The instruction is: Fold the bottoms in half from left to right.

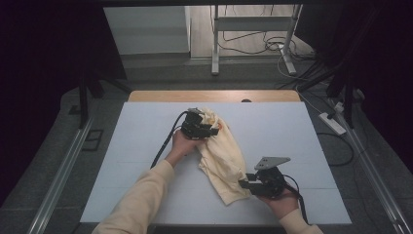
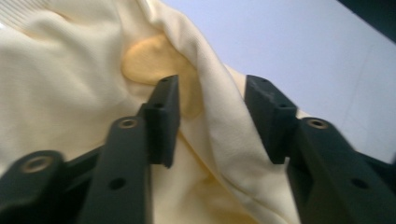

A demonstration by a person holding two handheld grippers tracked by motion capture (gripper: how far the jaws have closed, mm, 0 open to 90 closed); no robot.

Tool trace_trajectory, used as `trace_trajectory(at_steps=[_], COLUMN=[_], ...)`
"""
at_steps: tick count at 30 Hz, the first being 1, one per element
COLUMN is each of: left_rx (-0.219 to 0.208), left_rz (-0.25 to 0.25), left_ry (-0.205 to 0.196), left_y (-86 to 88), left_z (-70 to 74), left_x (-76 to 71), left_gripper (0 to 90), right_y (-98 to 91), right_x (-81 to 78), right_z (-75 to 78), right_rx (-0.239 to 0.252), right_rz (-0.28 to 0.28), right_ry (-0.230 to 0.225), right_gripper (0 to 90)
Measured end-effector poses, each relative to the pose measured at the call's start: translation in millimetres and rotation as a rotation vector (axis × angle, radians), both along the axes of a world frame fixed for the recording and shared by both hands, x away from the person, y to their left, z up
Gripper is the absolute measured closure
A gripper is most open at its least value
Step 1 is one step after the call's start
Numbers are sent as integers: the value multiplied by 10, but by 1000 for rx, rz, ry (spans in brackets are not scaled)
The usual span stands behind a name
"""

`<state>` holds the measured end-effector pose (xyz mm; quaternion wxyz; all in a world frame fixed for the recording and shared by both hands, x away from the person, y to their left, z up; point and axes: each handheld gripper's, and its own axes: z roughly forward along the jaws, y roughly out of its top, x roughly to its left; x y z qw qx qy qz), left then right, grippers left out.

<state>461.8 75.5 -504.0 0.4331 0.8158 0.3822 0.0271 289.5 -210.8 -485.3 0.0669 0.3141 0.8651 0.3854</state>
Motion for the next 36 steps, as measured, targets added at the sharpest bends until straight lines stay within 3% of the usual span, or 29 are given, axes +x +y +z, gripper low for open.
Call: trace_trajectory(at_steps=[5, 12, 17, 24, 32, 34, 36], left_rx=[-9, -7, 2, 8, 16, 16, 16], left_rz=[6, 12, 19, 31, 44, 44, 43], left_ry=[-21, -38, -47, -54, -54, -57, -57], left_y=[39, 125, 204, 306, 361, 364, 367], left_z=[83, 163, 195, 204, 191, 192, 191], left_x=[-41, -121, -186, -250, -273, -276, -273], left_gripper=[379, 350, 350, 348, 337, 337, 337], right_y=[-16, 3, 43, 115, 123, 110, 92], right_x=[15, 13, 73, 266, 437, 463, 493], right_z=[79, 231, 309, 292, 163, 128, 85], right_rx=[14, 46, 42, 21, -25, -42, -59], right_rz=[-19, -25, -33, -56, -73, -71, -71], right_ry=[-24, -68, -94, -92, -69, -62, -55], right_gripper=[415, 381, 380, 400, 430, 541, 569])
